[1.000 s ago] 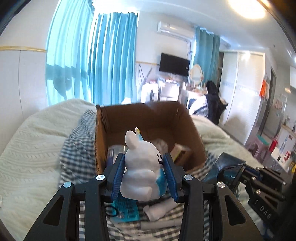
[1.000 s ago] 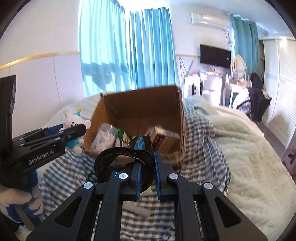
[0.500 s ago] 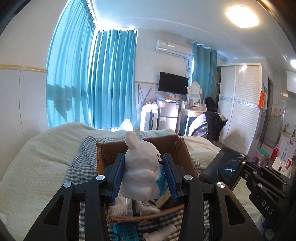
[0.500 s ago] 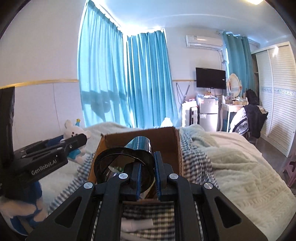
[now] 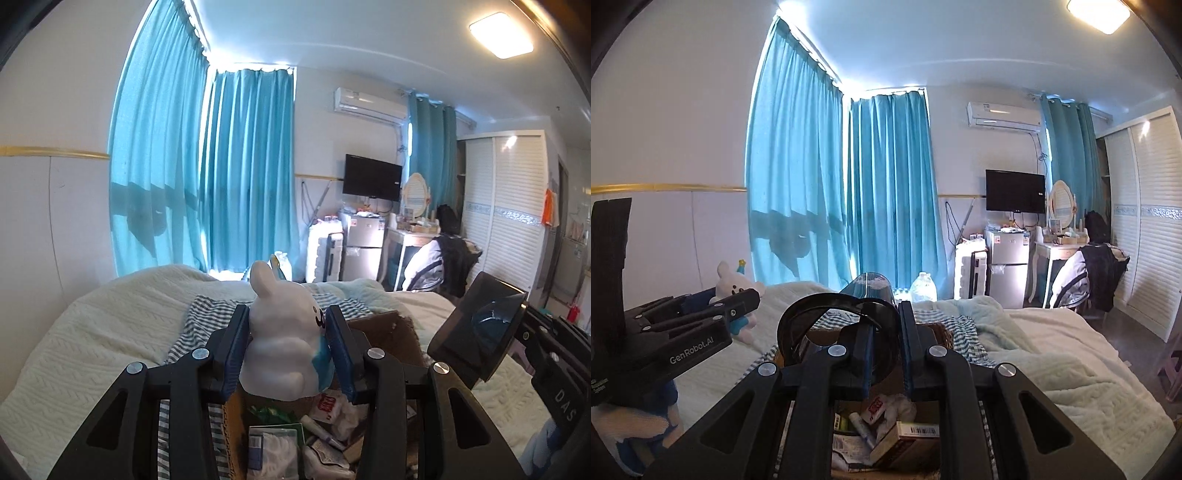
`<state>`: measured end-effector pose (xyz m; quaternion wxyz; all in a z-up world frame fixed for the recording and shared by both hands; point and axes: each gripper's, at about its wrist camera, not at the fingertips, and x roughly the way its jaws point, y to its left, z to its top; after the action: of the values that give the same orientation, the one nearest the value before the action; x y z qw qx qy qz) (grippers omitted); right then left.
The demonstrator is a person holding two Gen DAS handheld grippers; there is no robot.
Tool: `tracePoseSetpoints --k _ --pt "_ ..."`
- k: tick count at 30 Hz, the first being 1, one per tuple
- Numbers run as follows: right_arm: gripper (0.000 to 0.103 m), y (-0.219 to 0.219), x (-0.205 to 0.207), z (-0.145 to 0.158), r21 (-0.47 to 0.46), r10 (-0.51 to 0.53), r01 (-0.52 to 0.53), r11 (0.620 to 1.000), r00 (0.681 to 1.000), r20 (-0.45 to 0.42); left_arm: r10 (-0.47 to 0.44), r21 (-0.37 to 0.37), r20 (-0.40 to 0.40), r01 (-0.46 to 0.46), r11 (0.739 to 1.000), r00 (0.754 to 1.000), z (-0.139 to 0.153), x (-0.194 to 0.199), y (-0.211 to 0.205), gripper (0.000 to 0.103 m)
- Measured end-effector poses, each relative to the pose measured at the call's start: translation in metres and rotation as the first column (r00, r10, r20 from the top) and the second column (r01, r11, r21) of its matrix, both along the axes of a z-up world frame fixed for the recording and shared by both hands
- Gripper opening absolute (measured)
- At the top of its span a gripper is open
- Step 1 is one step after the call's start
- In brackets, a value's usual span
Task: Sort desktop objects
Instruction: 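Carry the bear figurine with the left tool while the right carries the black object over the box, then release the bear figurine and black object into the box with both tools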
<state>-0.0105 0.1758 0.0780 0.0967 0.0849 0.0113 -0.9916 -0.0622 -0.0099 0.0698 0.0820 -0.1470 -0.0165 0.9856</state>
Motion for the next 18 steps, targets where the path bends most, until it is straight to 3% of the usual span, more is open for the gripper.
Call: tracePoseSetpoints --k 11,18 --pt "0.012 -0.004 -0.047 -0.018 0.041 0.036 -0.038 0.998 0.999 0.039 0.010 -0.073 0.049 -0.007 0.997 0.999 -0.018 -0.049 0.017 0.043" --pt "0.012 -0.005 -0.101 -0.064 0.038 0.049 -0.058 0.998 0.979 0.195 -0.005 -0.074 0.166 0.017 0.997 0.986 -0.064 -0.086 0.019 0.043"
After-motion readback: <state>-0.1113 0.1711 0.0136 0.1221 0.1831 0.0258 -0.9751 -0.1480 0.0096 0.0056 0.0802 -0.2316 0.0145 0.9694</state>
